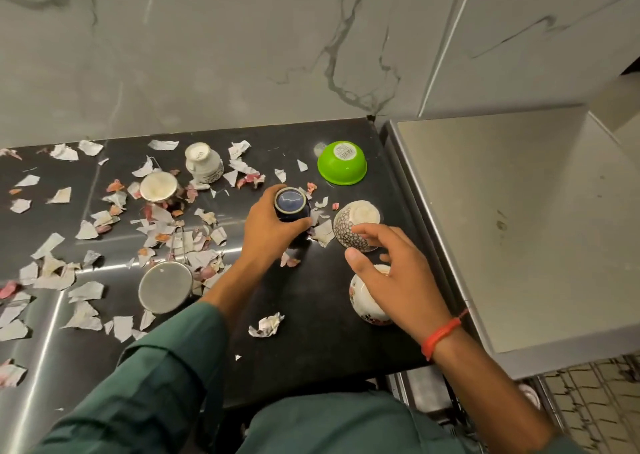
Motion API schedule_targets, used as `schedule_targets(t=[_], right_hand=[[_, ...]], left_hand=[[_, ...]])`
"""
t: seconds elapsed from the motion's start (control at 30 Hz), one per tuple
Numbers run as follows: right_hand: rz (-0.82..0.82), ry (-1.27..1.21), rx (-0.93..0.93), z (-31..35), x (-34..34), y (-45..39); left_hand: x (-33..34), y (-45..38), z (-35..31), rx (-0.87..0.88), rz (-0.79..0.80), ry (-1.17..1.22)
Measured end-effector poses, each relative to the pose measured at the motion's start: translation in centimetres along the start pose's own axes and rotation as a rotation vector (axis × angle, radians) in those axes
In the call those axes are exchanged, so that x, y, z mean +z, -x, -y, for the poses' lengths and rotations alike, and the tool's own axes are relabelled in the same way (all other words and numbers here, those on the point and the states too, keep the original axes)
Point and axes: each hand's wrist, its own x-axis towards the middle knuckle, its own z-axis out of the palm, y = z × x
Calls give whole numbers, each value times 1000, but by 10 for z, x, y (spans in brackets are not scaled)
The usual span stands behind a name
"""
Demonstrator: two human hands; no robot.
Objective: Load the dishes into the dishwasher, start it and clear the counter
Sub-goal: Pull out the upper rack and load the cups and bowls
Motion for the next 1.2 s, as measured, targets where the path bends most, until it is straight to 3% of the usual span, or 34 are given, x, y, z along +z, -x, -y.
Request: schedule_targets(t=[0.27,0.4,0.67,0.77,1.0,1.1,1.2], right_hand=[[69,107,-44,14,20,-18],[139,107,-68,26,44,-29],[97,30,-80,29,62,-38],[81,-24,-51,29,65,-34],[134,-39,-75,29,52,-18],[121,-44,-74,30,47,-14],[99,-57,-60,31,47,-13]], left_hand=[[-27,34,-25,73,-46,248],[-36,62,-42,139,62,322],[-58,63,-33,140,230,275],[-75,36,-26,115,119,322],[-103,-92,32,44,-284,-50],[-114,-129,49,-46,-285,-296],[-117,-152,61,-137,-185,-496]])
